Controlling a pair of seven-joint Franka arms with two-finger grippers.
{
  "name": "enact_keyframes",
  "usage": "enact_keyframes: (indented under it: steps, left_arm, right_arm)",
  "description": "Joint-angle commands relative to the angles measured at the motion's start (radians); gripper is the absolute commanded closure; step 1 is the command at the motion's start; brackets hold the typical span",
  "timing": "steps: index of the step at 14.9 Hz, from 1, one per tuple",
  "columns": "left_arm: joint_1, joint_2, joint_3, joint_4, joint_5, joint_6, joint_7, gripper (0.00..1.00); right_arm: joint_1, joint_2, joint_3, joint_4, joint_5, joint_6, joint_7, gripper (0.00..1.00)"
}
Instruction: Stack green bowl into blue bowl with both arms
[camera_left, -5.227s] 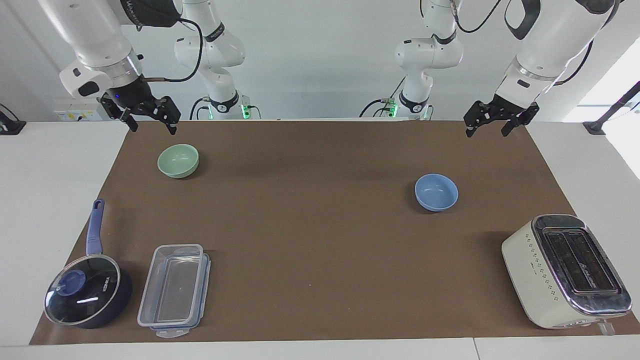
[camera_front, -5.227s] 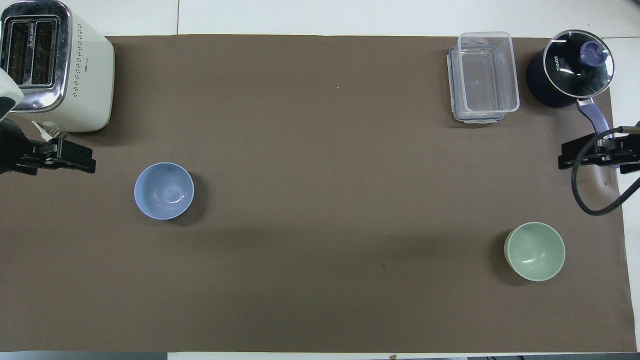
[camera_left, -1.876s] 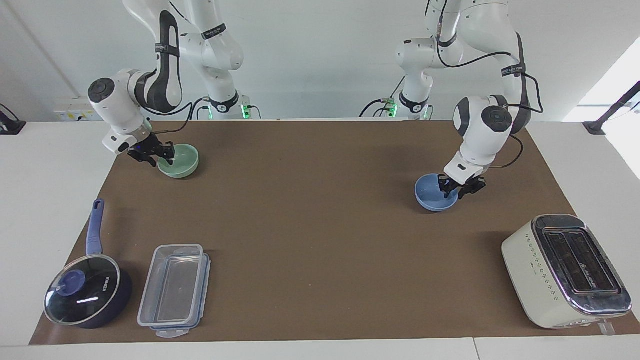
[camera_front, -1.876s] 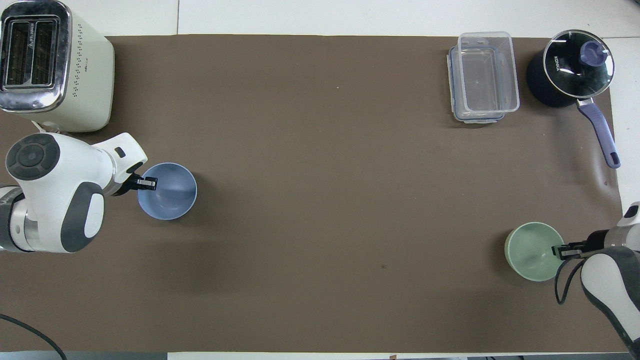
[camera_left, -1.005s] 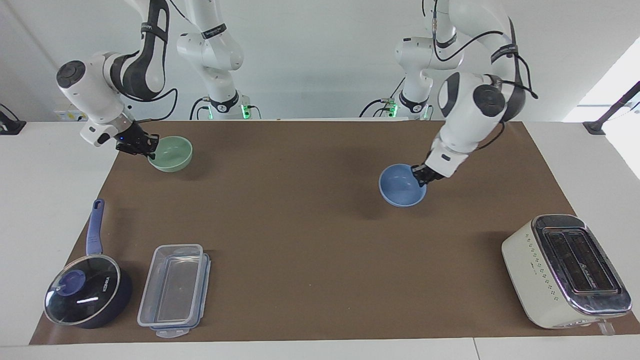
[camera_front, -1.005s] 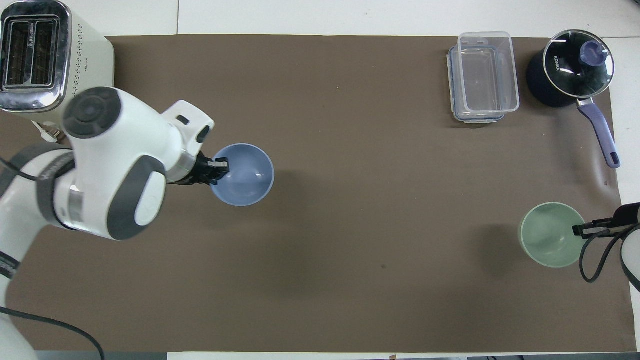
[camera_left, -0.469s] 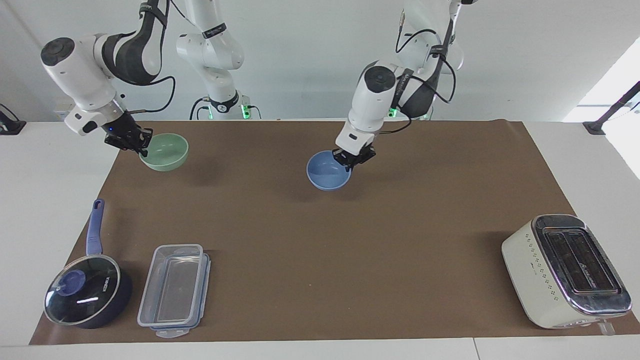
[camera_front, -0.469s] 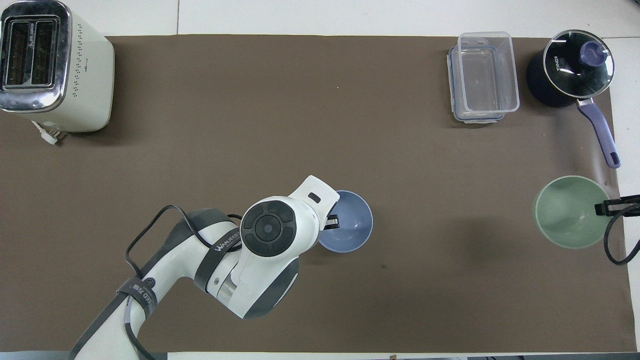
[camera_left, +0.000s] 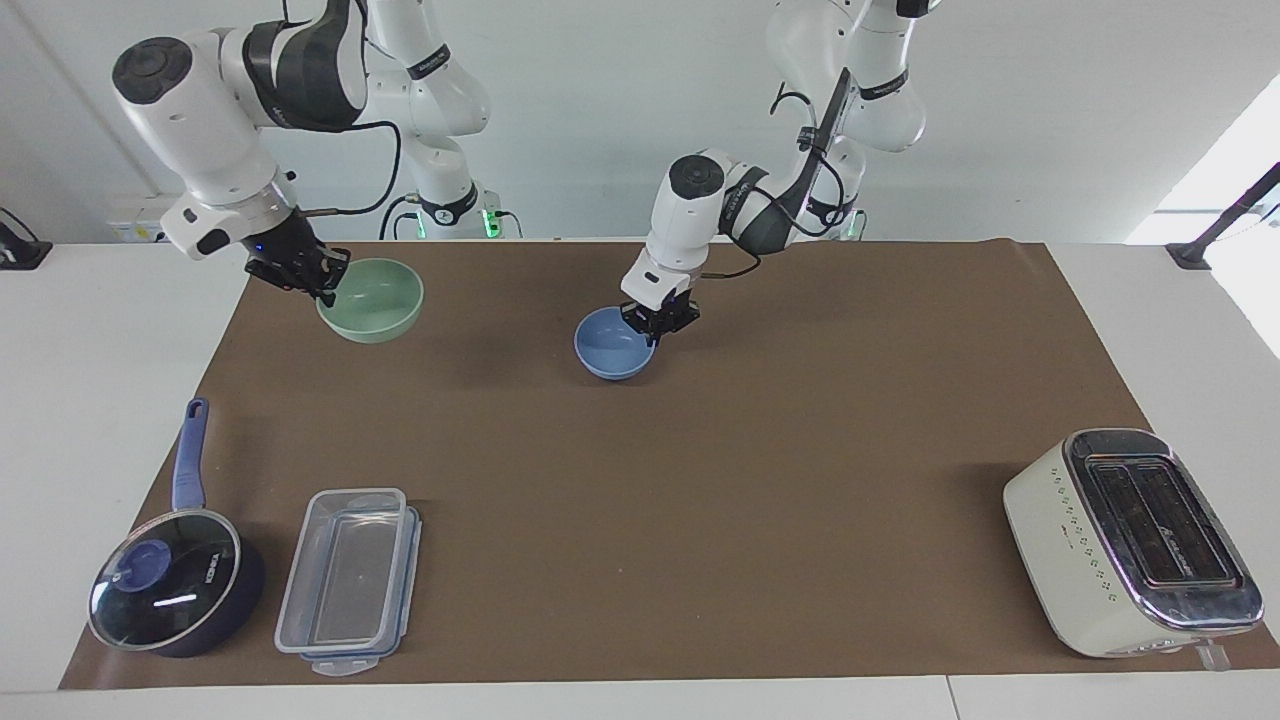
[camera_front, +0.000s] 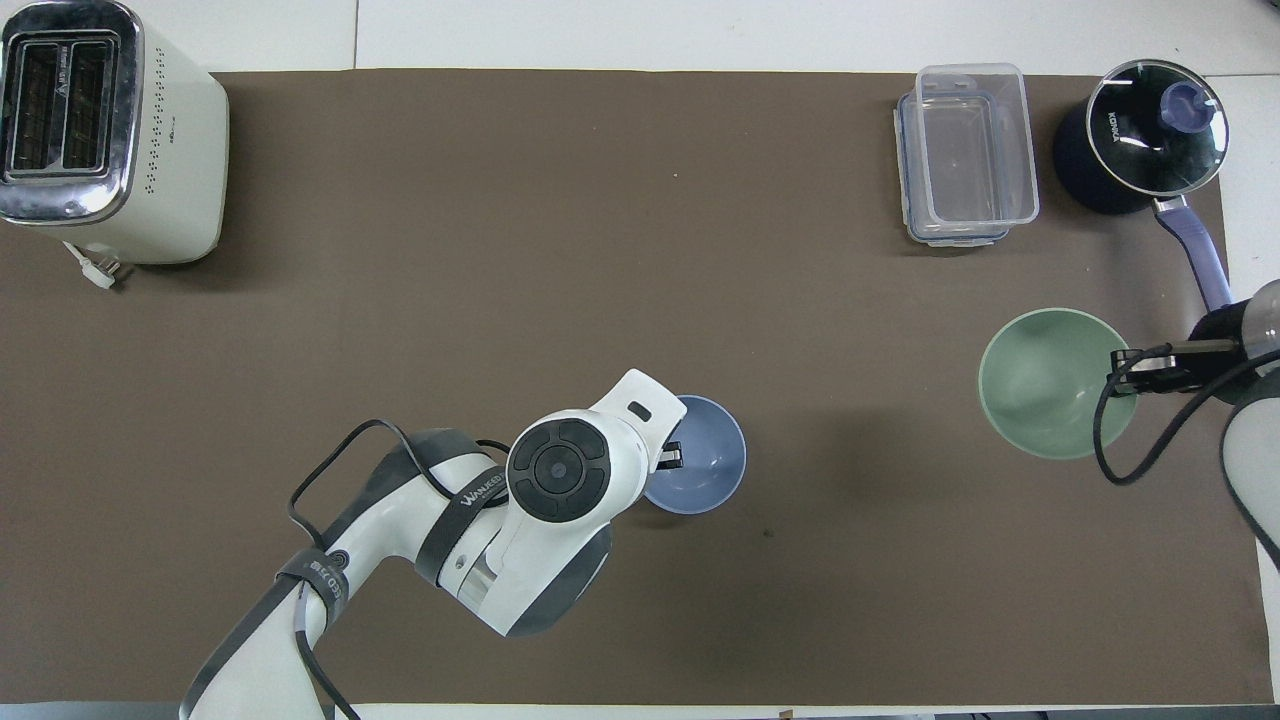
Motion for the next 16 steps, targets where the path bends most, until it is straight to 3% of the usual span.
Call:
enact_keyframes:
  steps: [1,2,5,7,10,16]
  left_arm:
    - [-0.020,-0.004,0.021,-0.006,-0.018,0.017,0.011,0.17]
    - [-0.014,-0.006,0.021,-0.002,-0.018,0.012,0.013,0.00]
    - [0.031,-0.030,0.026,0.035,-0.018,-0.056,0.019,0.00]
    - [0.125,-0.053,0.027,0.128,-0.017,-0.212,0.060,0.00]
    - [0.244,-0.064,0.030,0.208,-0.017,-0.371,0.189,0.00]
    - [0.526,-0.145,0.030,0.230,-0.004,-0.503,0.460,0.00]
  right_arm:
    - [0.079,0.019,0.003,0.038,0.011,-0.019,0.132,1.00]
    - [0.106,0.019,0.004,0.038,0.011,-0.015,0.173,1.00]
    - [0.182,0.016,0.004,0.024,0.039,0.002,0.279,1.00]
    - [0.193,0.012,0.004,-0.008,0.157,0.045,0.298,1.00]
    - [0.297,0.050,0.004,-0.016,0.163,0.108,0.405,1.00]
    - [0.439,0.157,0.006,-0.027,0.180,0.255,0.530,1.00]
